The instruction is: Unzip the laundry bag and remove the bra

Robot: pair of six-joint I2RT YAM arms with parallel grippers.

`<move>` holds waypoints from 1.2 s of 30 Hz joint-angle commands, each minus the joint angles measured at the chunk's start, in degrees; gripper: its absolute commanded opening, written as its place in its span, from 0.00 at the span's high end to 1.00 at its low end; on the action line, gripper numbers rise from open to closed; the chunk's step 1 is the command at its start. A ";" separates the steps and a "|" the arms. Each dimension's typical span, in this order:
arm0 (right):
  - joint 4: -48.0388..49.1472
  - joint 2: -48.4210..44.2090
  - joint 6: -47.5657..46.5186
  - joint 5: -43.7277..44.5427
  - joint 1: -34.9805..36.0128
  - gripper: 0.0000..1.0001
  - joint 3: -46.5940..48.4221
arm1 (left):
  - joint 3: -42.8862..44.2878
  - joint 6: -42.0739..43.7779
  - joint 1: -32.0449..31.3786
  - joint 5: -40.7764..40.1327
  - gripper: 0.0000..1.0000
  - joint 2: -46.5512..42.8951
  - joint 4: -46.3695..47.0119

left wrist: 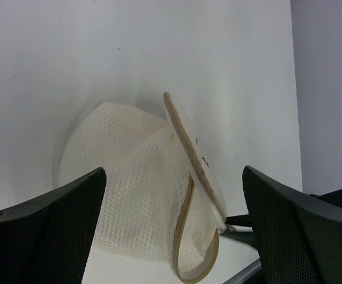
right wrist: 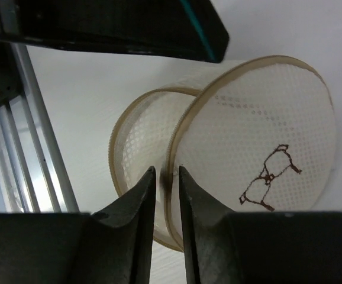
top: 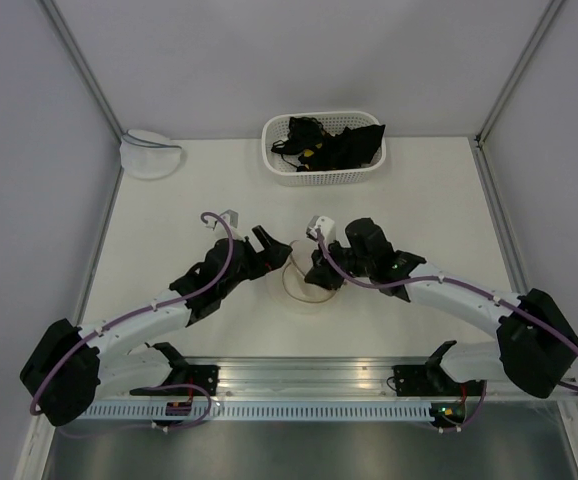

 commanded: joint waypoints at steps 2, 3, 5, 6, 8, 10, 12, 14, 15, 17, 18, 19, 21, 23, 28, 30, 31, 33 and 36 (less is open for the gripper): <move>-2.62 2.64 -2.98 -12.50 0.74 0.63 4.80 | -0.51 -1.75 0.09 -1.15 0.00 -1.17 2.87; -3.06 2.38 -3.07 -13.99 0.82 0.57 4.71 | -0.43 -1.66 0.09 -0.80 0.00 -1.00 3.14; -3.06 1.77 -2.72 -14.62 0.83 0.43 4.62 | -0.08 -1.40 0.09 -0.36 0.00 -0.82 3.05; -3.67 1.16 -2.54 -14.53 0.91 0.29 4.62 | 0.19 -1.31 0.09 0.08 0.00 -0.56 3.05; -4.12 -1.39 -2.10 -13.66 0.83 0.23 4.45 | 0.71 -1.04 0.09 0.52 0.00 -0.03 2.44; -4.65 -5.41 -0.52 -11.47 0.83 0.02 3.84 | 1.42 -0.60 0.09 1.13 0.00 0.06 1.56; -3.95 -8.68 2.27 -4.88 0.83 0.02 3.31 | 2.38 0.62 0.18 2.62 0.00 0.58 1.56; -3.86 -13.34 5.36 2.03 0.83 0.02 2.87 | 4.22 2.29 0.09 4.03 0.01 2.16 1.12; -3.94 -16.05 6.33 4.52 0.83 0.02 2.78 | 4.84 2.91 0.09 5.86 0.00 2.95 1.38; -4.12 -18.44 7.30 7.95 0.83 0.02 2.17 | 6.94 5.01 0.09 8.24 0.00 4.36 2.25; -4.47 -20.02 7.91 11.19 0.91 0.02 1.99 | 7.65 5.63 0.09 11.04 0.00 6.54 2.96; -5.17 -20.47 8.88 13.74 0.83 0.02 1.99 | 8.62 6.33 0.09 11.85 0.00 7.69 2.96; -7.80 -20.73 9.58 21.56 0.83 0.02 2.42 | 13.36 8.27 0.01 15.81 0.00 12.25 0.17; -10.08 -20.82 10.64 25.00 0.83 0.02 3.04 | 20.01 10.80 0.01 16.69 0.00 16.04 -8.52; -12.47 -21.26 12.14 32.40 0.83 0.02 3.75 | 25.77 14.42 -0.17 10.12 0.00 20.45 -22.25; -13.00 -21.35 12.75 33.80 0.83 0.02 3.75 | 26.03 15.48 -0.08 7.91 0.00 20.19 -25.15; -13.17 -21.35 12.93 34.42 0.83 0.02 3.83 | 26.20 16.26 -0.08 7.64 0.00 20.10 -26.38; -13.52 -21.09 13.28 35.39 0.83 0.02 4.01 | 26.64 16.88 -0.08 7.29 0.00 20.27 -28.32; -13.96 -20.30 14.24 38.28 0.83 0.02 4.53 | 26.47 17.59 -0.17 9.65 0.00 20.62 -28.59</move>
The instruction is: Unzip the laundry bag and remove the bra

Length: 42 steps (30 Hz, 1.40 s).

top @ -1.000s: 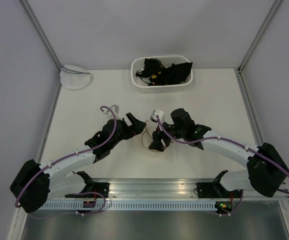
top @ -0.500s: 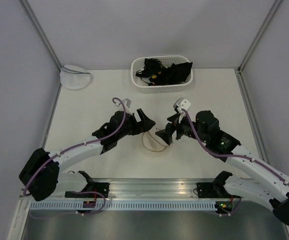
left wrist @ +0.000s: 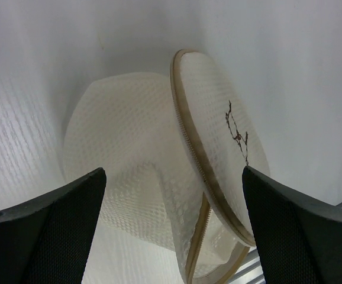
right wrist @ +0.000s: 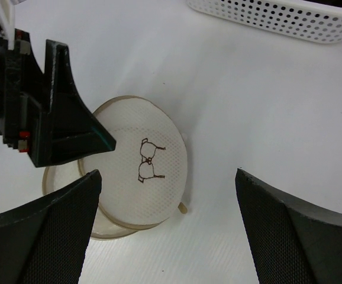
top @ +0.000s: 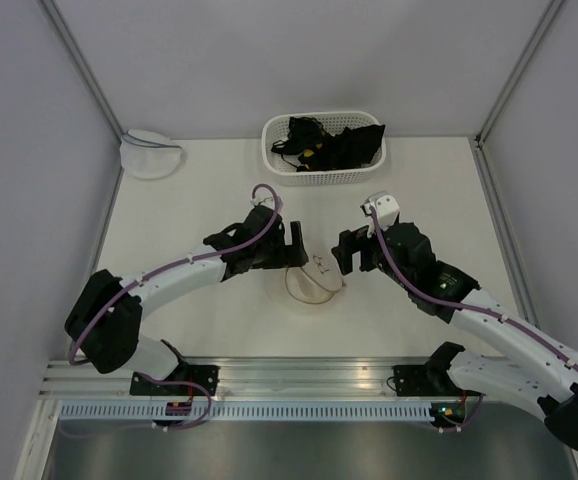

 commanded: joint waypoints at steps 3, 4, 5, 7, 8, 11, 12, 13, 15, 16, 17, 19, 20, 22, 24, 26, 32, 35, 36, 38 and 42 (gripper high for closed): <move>-1.60 1.34 2.51 7.24 0.06 0.02 2.57 | 2.38 4.39 -0.39 4.67 0.05 1.09 -3.39; -1.51 1.43 3.12 7.59 0.06 0.02 2.57 | 2.47 5.35 -0.65 5.63 0.07 1.35 -3.30; -1.68 1.52 3.48 8.46 0.15 0.02 2.57 | 2.38 5.62 -0.65 7.04 0.11 1.70 -3.21; -1.95 2.05 4.27 9.09 0.06 0.02 2.75 | 2.04 6.32 -0.74 8.71 0.30 2.32 -1.99; -2.30 2.14 4.62 9.78 0.06 0.02 2.83 | 1.60 6.50 -0.74 10.11 0.39 2.50 -1.63; -2.74 2.66 5.59 10.84 0.06 0.02 3.10 | 1.24 6.41 -0.65 9.69 0.97 4.07 -1.02; -2.83 2.75 5.76 11.46 0.06 0.02 3.19 | 1.15 6.24 -0.74 9.25 0.98 4.69 -0.67; -2.74 2.75 5.77 11.20 0.06 0.02 3.10 | 0.98 6.06 -0.65 8.55 0.98 4.87 -0.40; -2.39 2.67 6.03 11.02 0.06 0.02 3.01 | 0.89 6.06 0.31 6.01 0.98 4.78 0.65; -2.30 2.75 6.03 10.94 0.06 0.02 2.92 | 0.98 5.98 1.88 4.69 0.98 4.43 1.09; -1.95 2.67 6.03 10.76 0.06 0.02 2.92 | 0.98 5.97 3.11 3.11 0.98 4.17 2.14; -1.69 2.84 6.03 10.23 0.15 0.02 2.83 | 0.89 6.06 8.19 2.92 0.98 3.29 4.25; -1.60 3.10 5.94 10.23 0.06 0.02 2.83 | 1.06 5.98 10.22 1.53 0.98 3.38 5.82; -1.33 3.45 5.86 9.36 0.06 0.02 2.83 | 2.20 5.89 16.53 2.04 0.98 3.81 7.15; -0.81 3.98 5.94 9.09 0.06 0.02 2.75 | 3.26 6.06 20.16 -0.94 0.98 5.39 8.47; -0.11 4.77 5.86 8.13 0.06 0.02 2.66 | 5.37 5.63 25.87 -3.13 0.98 7.23 8.82; 3.31 6.53 7.00 4.61 0.06 0.02 0.56 | 9.06 2.29 41.60 -8.76 0.98 13.38 11.11; 4.38 7.76 7.44 3.56 0.06 0.02 -0.24 | 9.85 -0.17 49.25 -10.43 0.98 14.97 10.33; 4.73 8.11 7.61 3.20 0.06 0.02 -0.24 | 9.42 -1.48 51.97 -12.01 0.98 15.06 9.89; 5.61 8.82 7.87 2.24 0.06 0.02 -0.59 | 8.54 -2.81 54.36 -14.83 0.98 15.07 9.27; 7.01 10.40 8.05 -0.40 0.06 0.02 -0.59 | 8.53 -2.99 59.98 -12.40 0.98 18.04 12.24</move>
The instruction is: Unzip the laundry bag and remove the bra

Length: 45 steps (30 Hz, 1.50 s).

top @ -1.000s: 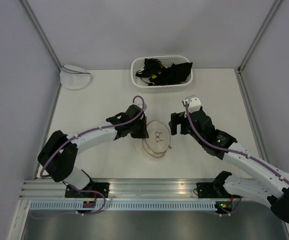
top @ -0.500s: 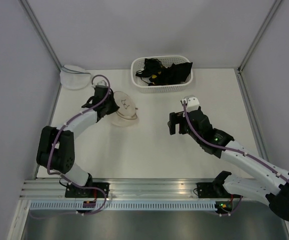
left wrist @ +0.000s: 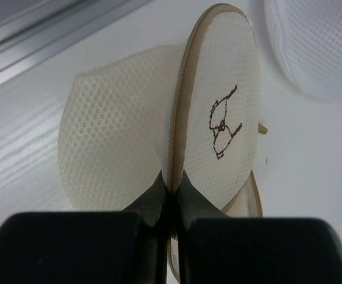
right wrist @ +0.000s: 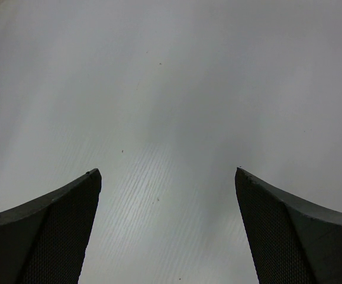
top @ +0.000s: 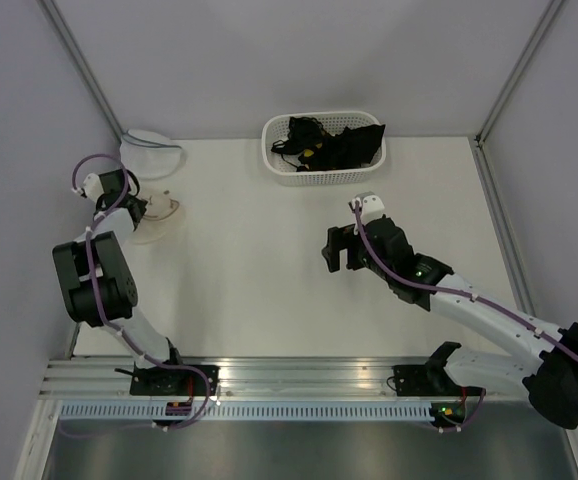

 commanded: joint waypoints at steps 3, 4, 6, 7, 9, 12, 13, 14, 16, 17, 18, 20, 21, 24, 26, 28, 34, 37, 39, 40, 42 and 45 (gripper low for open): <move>3.48 1.84 0.79 -3.18 0.08 0.02 0.04 | 3.18 -0.80 3.82 2.01 0.98 5.69 6.97; 3.56 1.92 0.88 -3.36 0.08 0.02 -0.04 | 4.33 -0.36 4.26 4.54 0.98 8.40 7.77; 4.17 1.84 1.23 -3.45 0.17 0.02 -0.66 | 8.72 0.17 5.58 9.11 0.98 10.87 8.66; 4.53 1.66 1.49 -3.10 0.08 0.02 -1.01 | 9.95 0.08 6.02 10.53 0.98 13.06 8.92; 4.79 1.75 1.67 -2.83 0.08 0.02 -1.54 | 11.89 0.43 6.73 15.87 0.98 14.66 14.09; 4.18 2.45 1.76 -1.08 0.08 0.02 -1.36 | 16.18 0.00 7.16 18.01 0.98 17.64 15.69; 3.83 2.71 1.76 -0.64 0.08 0.02 -1.36 | 17.25 -0.18 7.26 19.32 0.98 18.17 16.04; 3.74 2.80 1.67 -0.20 0.08 0.02 -1.62 | 18.04 -0.62 7.43 20.12 0.98 19.05 16.48; 3.74 2.80 1.94 0.33 0.17 0.02 -1.80 | 19.45 -1.50 7.87 22.32 0.98 19.41 19.02; 3.74 2.80 2.02 0.59 0.08 0.02 -2.06 | 19.63 -2.72 7.96 23.37 0.98 19.50 19.81; 3.83 2.89 2.02 0.95 0.17 0.02 -2.07 | 19.72 -3.51 8.22 25.29 0.95 19.41 21.56; 4.09 2.98 1.94 1.74 0.08 0.02 -2.15 | 19.46 -5.01 8.40 26.28 0.69 18.97 21.93; 3.92 3.07 1.85 2.52 0.08 0.02 -1.98 | 19.02 -5.36 8.40 26.63 0.59 17.93 21.93; 4.09 2.81 1.76 3.58 0.08 0.02 -1.80 | 14.65 -6.51 8.40 24.28 0.07 13.28 21.23; 4.53 2.37 1.94 3.58 0.17 0.02 -1.80 | 10.17 -6.95 8.31 22.77 0.00 9.85 20.35; 4.88 1.84 2.02 3.24 0.17 0.02 -1.80 | 7.52 -7.39 8.23 21.10 0.00 4.85 19.12; 5.67 1.84 2.20 1.75 -0.01 0.02 -1.72 | 2.06 -10.46 6.38 19.68 0.00 -5.88 5.94; 6.38 1.23 3.07 1.39 -0.01 0.02 -1.63 | -1.63 -9.07 2.87 22.76 0.00 -9.67 3.57; 6.55 -0.35 3.69 1.56 -0.09 0.02 -1.80 | -4.35 -6.17 -1.34 24.42 0.00 -14.23 2.95; 6.90 -1.06 4.04 2.17 -0.09 0.02 -2.59 | -5.32 -5.55 -2.92 26.26 0.00 -15.47 2.95; 6.64 -2.46 4.13 4.28 -0.09 0.02 -3.12 | -7.69 -3.36 -8.80 32.21 0.00 -19.07 3.99; 4.54 -3.52 3.43 6.30 -0.27 0.02 -2.59 | -9.89 1.66 -19.79 38.91 0.00 -22.58 4.44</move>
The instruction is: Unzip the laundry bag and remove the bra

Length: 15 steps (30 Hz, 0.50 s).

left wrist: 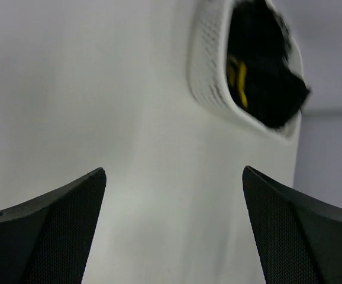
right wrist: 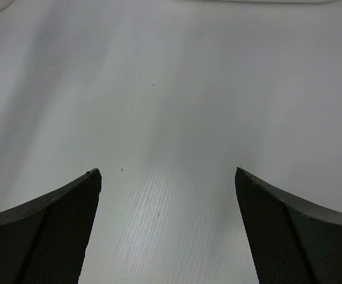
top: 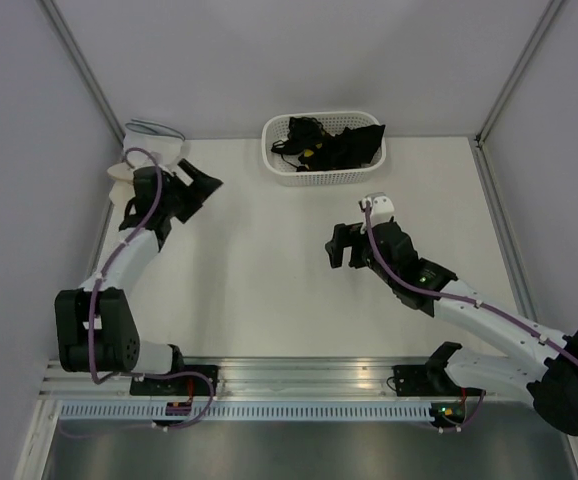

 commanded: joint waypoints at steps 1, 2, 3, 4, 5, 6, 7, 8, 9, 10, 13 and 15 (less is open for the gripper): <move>-0.28 -2.21 0.31 3.86 -0.25 0.02 0.36 | -2.46 7.25 -10.23 11.06 0.00 -5.42 0.13; -0.54 -2.47 0.48 4.74 -0.25 0.02 0.18 | -4.04 8.57 -15.21 11.51 0.00 -6.30 0.23; -0.63 -2.91 0.74 5.79 -0.34 0.02 0.09 | -5.10 9.19 -17.52 13.51 0.00 -7.70 0.49; -0.81 -3.00 0.92 6.23 -0.77 0.02 0.01 | -6.07 9.81 -19.72 14.66 0.00 -8.15 3.36; -1.16 -3.09 1.36 6.59 -1.21 0.02 0.18 | -8.25 10.42 -23.49 15.20 0.00 -8.50 4.26; -1.68 -3.35 1.45 6.68 -1.65 0.02 0.27 | -9.23 10.86 -25.09 16.42 0.00 -8.85 4.97; -1.77 -3.62 1.27 6.59 -2.79 0.02 0.10 | -9.94 11.30 -26.50 16.78 0.00 -9.03 5.23; -1.95 -3.79 1.18 6.59 -3.49 0.02 0.09 | -11.25 11.65 -28.60 16.87 0.00 -9.38 5.50; -2.21 -4.67 0.84 6.50 -5.15 0.02 -0.08 | -11.78 12.18 -29.49 16.87 0.00 -9.82 5.67; -2.21 -5.02 0.66 5.98 -6.04 0.02 -0.26 | -12.75 13.23 -30.11 16.70 0.00 -10.78 5.68; -2.39 -6.26 -0.40 5.19 -9.64 0.02 -0.35 | -13.81 14.38 -31.26 17.05 0.00 -12.28 5.68; -2.30 -6.52 -1.18 4.57 -12.01 0.02 -0.52 | -14.25 14.64 -31.35 17.22 0.00 -12.72 5.94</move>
